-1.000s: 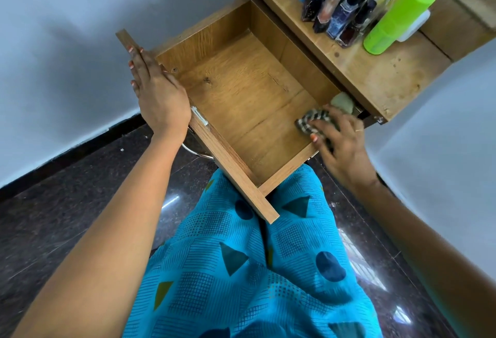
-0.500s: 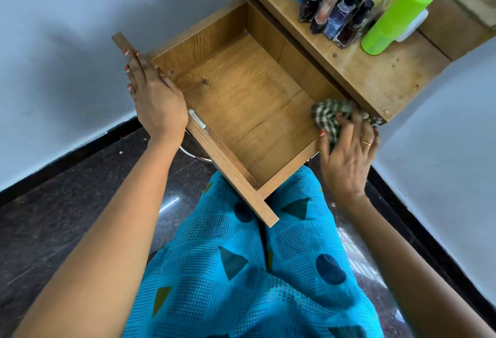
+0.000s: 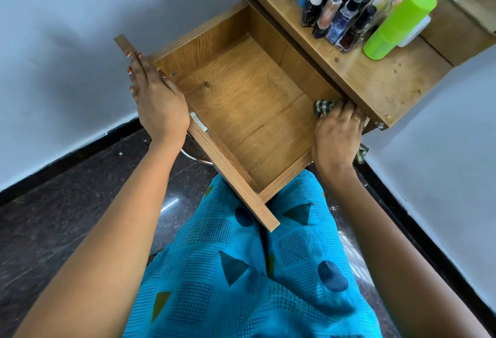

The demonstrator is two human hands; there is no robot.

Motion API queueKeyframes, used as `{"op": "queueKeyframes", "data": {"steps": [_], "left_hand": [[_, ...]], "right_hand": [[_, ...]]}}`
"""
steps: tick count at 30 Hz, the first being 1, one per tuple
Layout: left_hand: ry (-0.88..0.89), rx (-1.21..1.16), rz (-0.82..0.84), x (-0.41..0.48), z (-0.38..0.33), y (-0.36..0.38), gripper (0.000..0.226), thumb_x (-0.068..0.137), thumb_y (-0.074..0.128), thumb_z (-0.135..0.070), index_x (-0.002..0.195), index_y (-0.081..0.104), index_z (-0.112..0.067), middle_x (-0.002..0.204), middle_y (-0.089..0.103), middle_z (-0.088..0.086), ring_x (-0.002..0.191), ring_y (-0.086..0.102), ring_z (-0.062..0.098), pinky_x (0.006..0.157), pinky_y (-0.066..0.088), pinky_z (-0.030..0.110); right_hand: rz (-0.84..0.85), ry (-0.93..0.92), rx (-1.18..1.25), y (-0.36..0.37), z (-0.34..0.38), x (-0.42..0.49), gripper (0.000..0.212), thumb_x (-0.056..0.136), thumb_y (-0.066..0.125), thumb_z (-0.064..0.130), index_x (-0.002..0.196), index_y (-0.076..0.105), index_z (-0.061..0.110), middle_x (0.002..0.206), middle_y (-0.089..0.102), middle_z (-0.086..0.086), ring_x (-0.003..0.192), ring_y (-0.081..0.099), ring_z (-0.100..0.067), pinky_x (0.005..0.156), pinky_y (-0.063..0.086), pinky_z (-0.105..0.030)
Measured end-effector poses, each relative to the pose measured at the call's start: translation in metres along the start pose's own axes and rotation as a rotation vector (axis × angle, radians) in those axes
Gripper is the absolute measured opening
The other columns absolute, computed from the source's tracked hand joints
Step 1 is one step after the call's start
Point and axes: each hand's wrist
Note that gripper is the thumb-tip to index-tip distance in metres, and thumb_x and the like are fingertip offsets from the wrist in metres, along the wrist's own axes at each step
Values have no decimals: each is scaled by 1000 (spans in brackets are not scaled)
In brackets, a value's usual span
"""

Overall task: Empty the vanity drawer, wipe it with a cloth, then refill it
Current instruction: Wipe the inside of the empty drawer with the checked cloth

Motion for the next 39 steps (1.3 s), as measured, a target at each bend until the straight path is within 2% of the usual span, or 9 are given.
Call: {"op": "queueKeyframes", "data": {"steps": [9,13,18,21,24,26,29,33,39], "left_hand": [[-9,3,5,0,0,-1,49,100,23,-18,146,11,-7,156,3,8,144,6,24,118,7,34],[-7,3,16,-1,-1,-3,49,100,23,-18,146,11,-7,156,3,9,144,6,24,118,7,34],[-13,-2,25,-1,-1,-3,49,100,23,-18,146,11,-7,156,3,8,145,6,23,118,7,33],[-11,-21,29,-1,-1,-3,49,99,23,-17,146,11,-7,156,2,8,145,6,22,117,6,33],[-5,-32,24,-1,-1,-3,49,99,24,-16,146,11,-7,156,2,9,145,5,22,117,5,32],[-4,-33,27,-2,-1,-3,50,99,24,-16,146,11,-7,156,1,8,145,5,22,117,5,32],[-13,-30,32,-2,-1,-4,50,99,24,-15,146,11,-8,156,1,7,145,6,21,117,5,30],[-18,-32,32,-2,-2,-4,50,98,25,-16,146,12,-10,157,1,5,144,8,20,119,12,35],[-13,-38,36,-2,-1,-5,50,98,25,-16,146,12,-11,157,2,3,144,8,19,117,21,41]], "right_hand": [[-19,-157,45,-15,49,43,34,97,24,-3,128,37,-11,128,46,-28,110,53,-38,87,50,-40],[-145,-195,70,-7,72,67,28,96,40,6,118,50,-9,116,58,-22,99,62,-31,73,55,-35],[-124,-166,-73,10,58,58,53,88,48,-5,137,31,-4,134,44,-21,123,45,-33,89,51,-37],[-227,-163,-144,14,54,57,50,75,37,-11,118,58,3,105,66,-13,92,65,-23,65,58,-28],[-136,-160,-168,4,62,66,43,72,38,-4,97,70,9,79,70,-4,62,65,-14,45,52,-22],[-125,-211,-206,2,72,72,30,71,57,1,96,71,11,78,71,-1,61,65,-11,45,51,-19],[-79,-237,-132,-3,95,84,33,73,47,4,93,73,11,81,72,-1,66,67,-8,51,51,-16],[-53,-312,-54,-4,129,105,35,72,66,6,107,66,5,97,71,-6,81,69,-12,63,54,-18],[21,-374,-22,-8,152,126,33,64,52,6,87,75,15,76,72,2,62,66,-2,50,49,-12]]}}
Point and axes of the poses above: each hand's wrist, its own x-axis towards the middle knuckle, its own y-axis out of the palm, z = x × y
